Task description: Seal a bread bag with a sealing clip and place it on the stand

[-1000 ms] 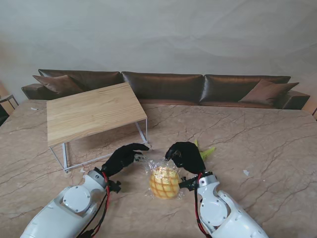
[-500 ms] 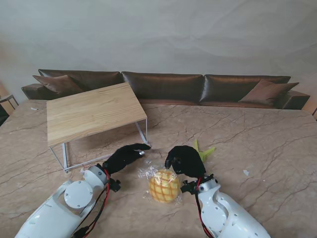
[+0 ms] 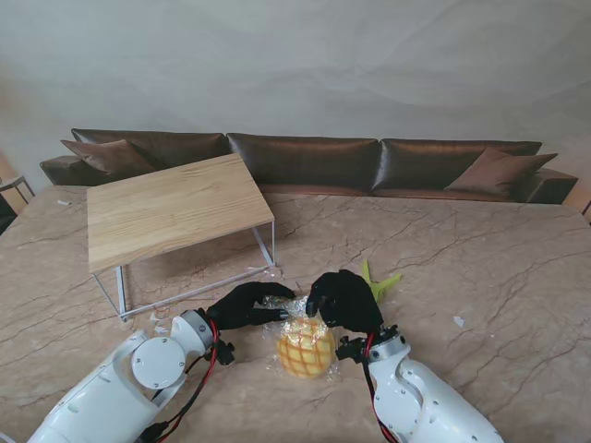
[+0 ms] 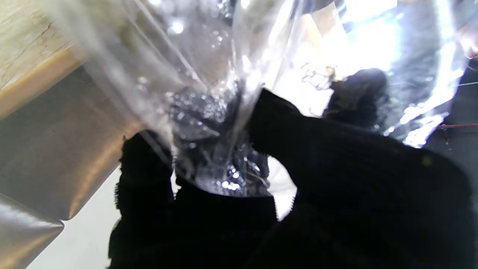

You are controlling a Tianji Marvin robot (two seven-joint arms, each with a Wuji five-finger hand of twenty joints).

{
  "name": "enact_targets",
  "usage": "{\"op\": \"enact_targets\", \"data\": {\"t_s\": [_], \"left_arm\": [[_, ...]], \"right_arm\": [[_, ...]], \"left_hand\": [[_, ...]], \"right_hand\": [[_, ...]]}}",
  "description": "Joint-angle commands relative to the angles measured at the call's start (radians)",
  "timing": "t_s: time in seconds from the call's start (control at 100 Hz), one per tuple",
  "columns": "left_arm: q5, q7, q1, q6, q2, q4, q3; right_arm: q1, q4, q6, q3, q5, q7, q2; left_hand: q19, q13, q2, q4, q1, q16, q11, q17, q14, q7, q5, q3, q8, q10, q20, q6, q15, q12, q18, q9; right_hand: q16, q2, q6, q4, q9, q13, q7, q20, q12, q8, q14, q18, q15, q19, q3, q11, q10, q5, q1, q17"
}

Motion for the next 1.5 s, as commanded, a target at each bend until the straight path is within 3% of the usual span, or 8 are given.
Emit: {"op": "enact_targets", "data": {"t_s": [0.0, 0.4, 0.46, 0.58, 0.73, 1.26, 1.43, 1.49], "left_arm": [[0.005, -0.006, 0.000, -0.013, -0.003, 0.005, 0.006], [-0.019, 0.060, 0.024, 0.016, -0.025, 0.000, -0.007], [-0.015, 0.071, 0.030, 0.026, -0.026, -0.006, -0.013], [0.002, 0.113, 0.039, 0.027, -0.034, -0.011, -0.022], [0.024, 0.152, 0.054, 0.017, -0.039, -0.024, -0.033], [0.147, 0.278, 0.131, -0.029, -0.045, -0.091, -0.074], [0.141, 0.273, 0.148, -0.055, -0.042, -0.096, -0.091], [0.137, 0.266, 0.151, -0.059, -0.040, -0.097, -0.098]], "right_arm": [[0.002, -0.004, 0.002, -0.003, -0.014, -0.005, -0.002], [-0.145, -0.188, 0.048, 0.151, -0.105, 0.206, 0.076], [-0.194, -0.252, 0.042, 0.203, -0.107, 0.295, 0.091], [-0.270, -0.355, 0.033, 0.276, -0.070, 0.411, 0.102], [-0.320, -0.446, 0.068, 0.307, 0.088, 0.495, 0.091], [-0.145, -0.414, 0.471, 0.129, 0.168, 0.595, 0.084], [-0.074, -0.319, 0.454, 0.079, 0.209, 0.600, 0.078], [-0.055, -0.292, 0.440, 0.069, 0.222, 0.580, 0.070]], "left_hand": [[-0.013, -0.005, -0.053, -0.043, 0.118, 0.055, -0.006, -0.018, -0.027, 0.215, 0.060, -0.043, 0.014, -0.049, 0.020, -0.139, 0.020, 0.132, -0.004, 0.035], [0.248, 0.314, 0.082, -0.087, 0.351, 0.020, -0.177, 0.168, 0.000, 0.364, 0.013, -0.036, 0.250, 0.103, 0.055, -0.115, 0.187, -0.135, -0.029, 0.335], [0.287, 0.345, 0.081, -0.090, 0.359, 0.005, -0.162, 0.192, -0.002, 0.365, 0.017, -0.033, 0.237, 0.115, 0.041, -0.102, 0.202, -0.162, -0.029, 0.349], [0.329, 0.384, 0.066, -0.093, 0.370, -0.012, -0.149, 0.228, -0.005, 0.346, 0.041, -0.012, 0.191, 0.126, 0.022, -0.092, 0.222, -0.195, -0.025, 0.380], [0.367, 0.413, 0.039, -0.097, 0.374, -0.025, -0.141, 0.251, -0.005, 0.332, 0.079, 0.027, 0.134, 0.129, 0.007, -0.100, 0.242, -0.191, -0.024, 0.412], [0.434, 0.478, -0.046, -0.102, 0.295, -0.059, -0.166, 0.313, -0.020, 0.315, 0.173, 0.163, -0.059, 0.085, -0.025, -0.107, 0.277, -0.169, -0.013, 0.497], [0.424, 0.467, -0.036, -0.091, 0.301, -0.070, -0.190, 0.305, -0.022, 0.311, 0.174, 0.119, -0.069, 0.072, -0.032, -0.119, 0.259, -0.169, -0.016, 0.496], [0.422, 0.467, -0.039, -0.084, 0.304, -0.068, -0.185, 0.302, -0.021, 0.322, 0.180, 0.108, -0.064, 0.059, -0.034, -0.146, 0.264, -0.144, -0.011, 0.500]], "right_hand": [[0.015, 0.016, -0.044, 0.044, -0.002, -0.001, 0.022, 0.011, 0.040, 0.013, -0.038, -0.020, -0.004, -0.006, 0.094, 0.080, -0.197, 0.039, 0.094, -0.012], [0.016, -0.144, -0.073, 0.026, -0.302, -0.341, -0.140, -0.051, -0.128, -0.018, -0.055, -0.092, -0.363, -0.194, 0.185, -0.052, -0.183, -0.118, 0.028, -0.226], [-0.135, -0.117, -0.040, 0.166, -0.405, -0.488, -0.196, -0.031, -0.193, -0.012, -0.108, -0.108, -0.424, -0.280, 0.248, -0.092, -0.168, -0.242, -0.173, -0.300], [-0.266, -0.350, -0.042, -0.090, -0.466, -0.603, -0.127, -0.016, -0.252, -0.170, -0.112, -0.116, -0.503, -0.362, 0.195, -0.138, -0.150, -0.339, -0.379, -0.366], [-0.332, -0.252, 0.009, -0.051, -0.456, -0.618, -0.148, 0.008, -0.263, -0.062, -0.071, -0.101, -0.573, -0.404, 0.022, -0.165, -0.120, -0.300, -0.614, -0.398], [-0.426, -0.176, 0.339, 0.077, -0.531, -0.430, -0.460, -0.010, -0.298, -0.108, 0.031, -0.044, -0.694, -0.323, -0.018, -0.247, -0.064, -0.851, -0.635, -0.282], [-0.256, -0.133, 0.178, 0.112, -0.112, -0.168, -0.270, 0.046, -0.224, -0.074, -0.038, -0.037, -0.439, -0.096, -0.002, -0.034, -0.132, -0.531, -0.437, -0.095], [-0.194, -0.072, 0.021, -0.042, 0.100, -0.041, 0.039, 0.055, -0.208, -0.287, -0.036, -0.020, -0.289, 0.011, -0.041, 0.041, -0.156, -0.327, -0.307, -0.007]]}}
